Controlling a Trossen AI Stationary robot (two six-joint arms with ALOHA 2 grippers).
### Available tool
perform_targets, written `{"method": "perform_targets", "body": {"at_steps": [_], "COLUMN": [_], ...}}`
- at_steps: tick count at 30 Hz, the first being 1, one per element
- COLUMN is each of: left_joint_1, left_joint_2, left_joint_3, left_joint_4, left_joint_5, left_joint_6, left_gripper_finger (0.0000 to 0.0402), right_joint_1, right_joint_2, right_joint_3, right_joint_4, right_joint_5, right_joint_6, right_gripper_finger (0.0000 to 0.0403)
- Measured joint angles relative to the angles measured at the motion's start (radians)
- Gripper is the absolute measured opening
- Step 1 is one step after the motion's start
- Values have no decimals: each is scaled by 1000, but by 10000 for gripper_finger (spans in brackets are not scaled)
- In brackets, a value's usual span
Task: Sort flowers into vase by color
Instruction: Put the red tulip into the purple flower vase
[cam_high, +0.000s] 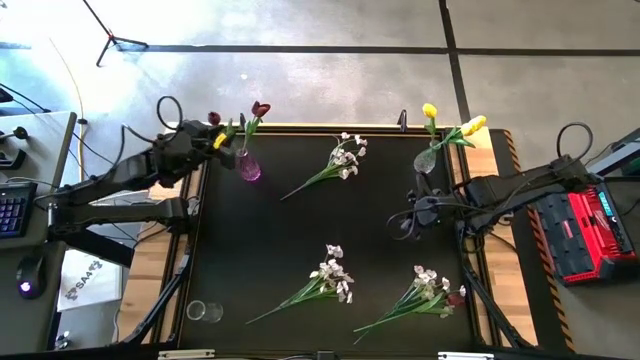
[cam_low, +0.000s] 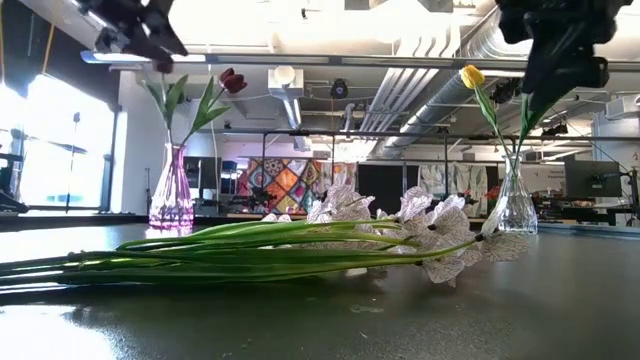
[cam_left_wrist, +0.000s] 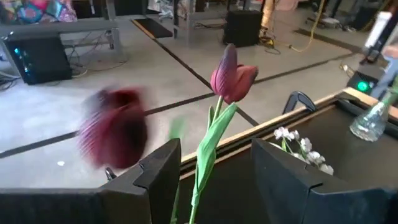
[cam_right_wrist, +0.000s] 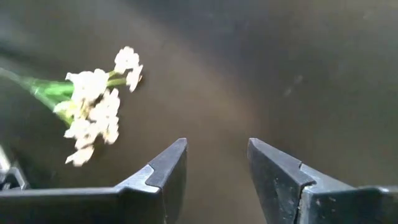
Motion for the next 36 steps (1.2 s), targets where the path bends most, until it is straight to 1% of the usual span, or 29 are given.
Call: {"method": "perform_targets", "body": {"at_steps": [5,8,10,14,17,22,26,30,32,36], "left_joint_1": [-40,-77,-107,-163,-188,-205,-211,-211,-211,-211], "left_joint_2": [0,0,5,24,42,58,60,66,68,80], "left_joint_3": [96,120,130,146,167,225,271,316,331,370], "left_joint_4": [-125,-140,-138,-142,-143,-145,-190,-272,-284,-289], "left_joint_5": [55,90,98,86,70,63,58,5,12,46], "left_joint_6": [-15,-26,-26,15,61,139,183,240,245,247], "left_gripper_finger": [184,184,184,184,184,184,184,184,184,184], "right_joint_1": [75,126,165,261,355,522,622,672,693,731], "right_joint_2": [30,57,75,103,131,237,333,405,429,464], "right_joint_3": [0,0,0,0,0,0,0,0,0,0], "right_joint_4": [-3,-4,-4,14,40,83,142,186,187,174], "right_joint_5": [-5,-13,-37,-111,-166,-293,-348,-367,-386,-388], "right_joint_6": [56,86,98,72,30,22,94,188,227,269], "right_gripper_finger": [158,158,158,158,158,158,158,158,158,158]}}
